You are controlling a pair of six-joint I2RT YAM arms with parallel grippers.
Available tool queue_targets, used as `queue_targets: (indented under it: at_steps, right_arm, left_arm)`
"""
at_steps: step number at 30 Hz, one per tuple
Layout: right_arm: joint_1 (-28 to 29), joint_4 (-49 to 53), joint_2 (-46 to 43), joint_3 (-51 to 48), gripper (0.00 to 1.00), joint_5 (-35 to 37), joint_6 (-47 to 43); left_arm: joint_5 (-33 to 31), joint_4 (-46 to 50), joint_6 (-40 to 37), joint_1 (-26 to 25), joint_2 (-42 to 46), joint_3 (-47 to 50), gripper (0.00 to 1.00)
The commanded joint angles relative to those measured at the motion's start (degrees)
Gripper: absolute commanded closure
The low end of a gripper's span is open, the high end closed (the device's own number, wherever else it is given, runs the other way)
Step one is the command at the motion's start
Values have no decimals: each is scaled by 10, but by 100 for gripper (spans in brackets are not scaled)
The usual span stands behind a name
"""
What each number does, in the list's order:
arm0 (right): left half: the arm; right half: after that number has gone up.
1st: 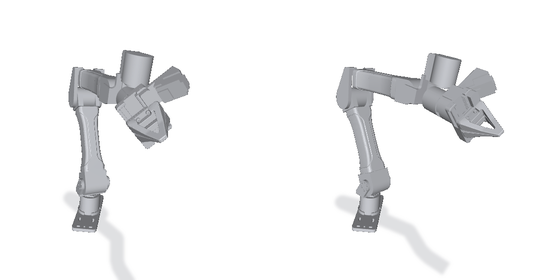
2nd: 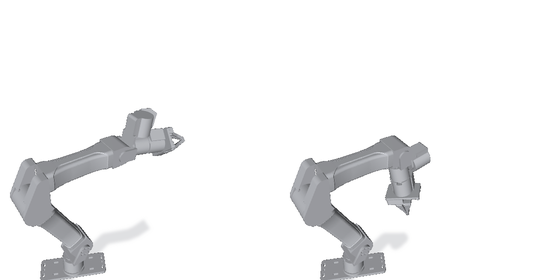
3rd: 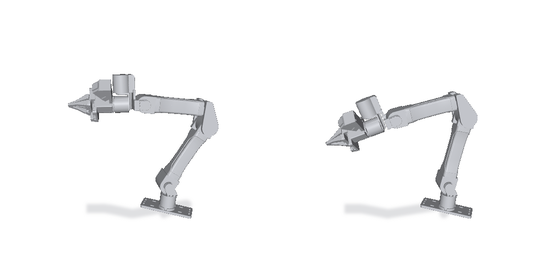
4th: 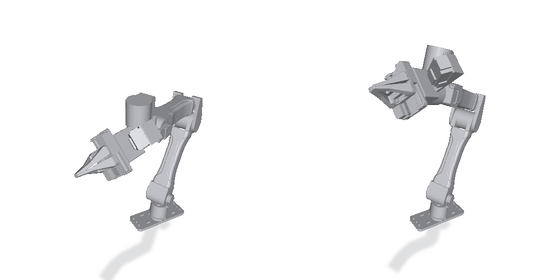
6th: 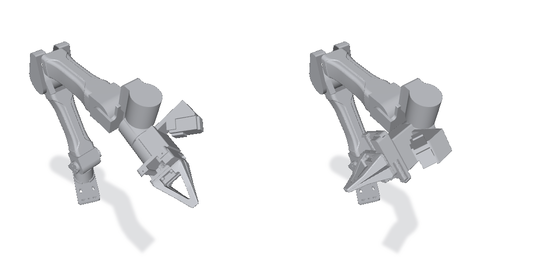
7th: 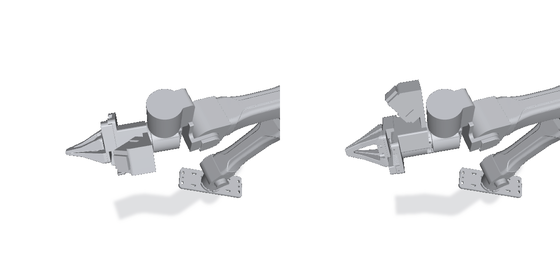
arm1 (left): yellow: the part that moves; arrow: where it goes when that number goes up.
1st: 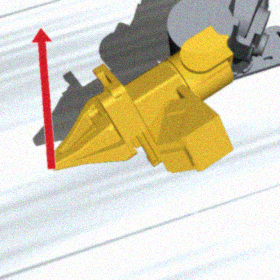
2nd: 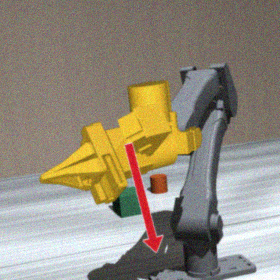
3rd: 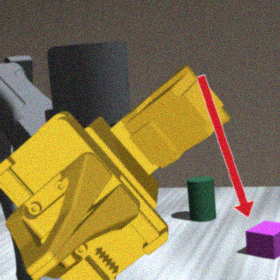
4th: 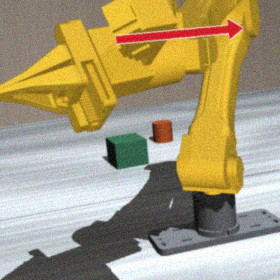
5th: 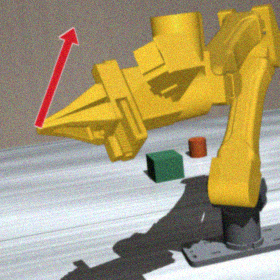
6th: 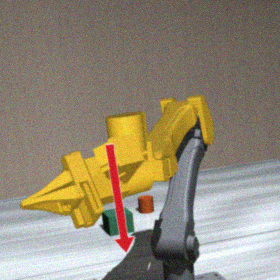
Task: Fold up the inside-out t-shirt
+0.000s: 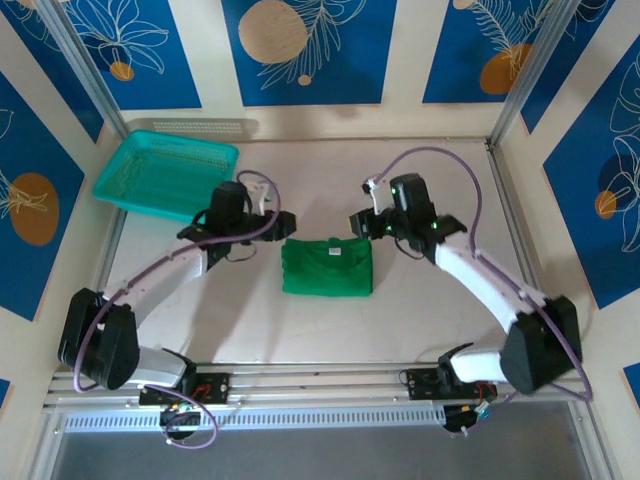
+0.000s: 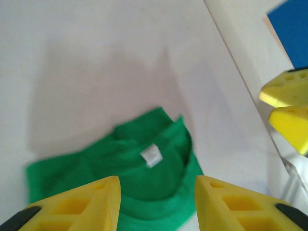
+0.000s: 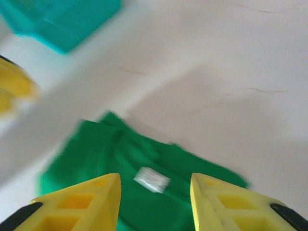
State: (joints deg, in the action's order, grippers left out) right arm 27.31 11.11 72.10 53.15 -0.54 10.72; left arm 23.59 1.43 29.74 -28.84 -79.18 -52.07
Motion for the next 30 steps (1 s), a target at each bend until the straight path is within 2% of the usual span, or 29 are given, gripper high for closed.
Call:
queue_targets:
  at_steps: [1, 4, 7, 10, 13, 20, 23, 27, 30]
  right_arm:
    - [27, -209, 2, -107, 60, -24, 171]
    - [30, -292, 42, -168, 67, 6, 240]
    - [50, -306, 113, -185, 69, 46, 223]
    - [44, -344, 169, -219, 76, 49, 263]
    - [54, -370, 181, -254, 76, 73, 283]
    - [53, -383, 172, -302, 75, 84, 274]
    - [47, -351, 132, -296, 72, 70, 253]
    - [32, -245, 52, -239, 57, 26, 177]
    - [24, -171, -12, -200, 53, 35, 123]
  left_arm:
    - [-39, -58, 42, -37, -26, 62, 58]
    - [-49, -146, 53, -47, -78, 104, 59]
    - [-55, -247, 86, -47, -148, 139, 65]
    - [-91, -318, 102, -52, -185, 185, 68]
    - [-127, -400, 111, -56, -207, 251, 68]
    - [-109, -544, 134, -56, -243, 331, 68]
    - [-106, -523, 122, -57, -212, 336, 68]
    - [-126, -330, 80, -57, -115, 286, 67]
    - [-152, -213, 46, -56, -41, 236, 63]
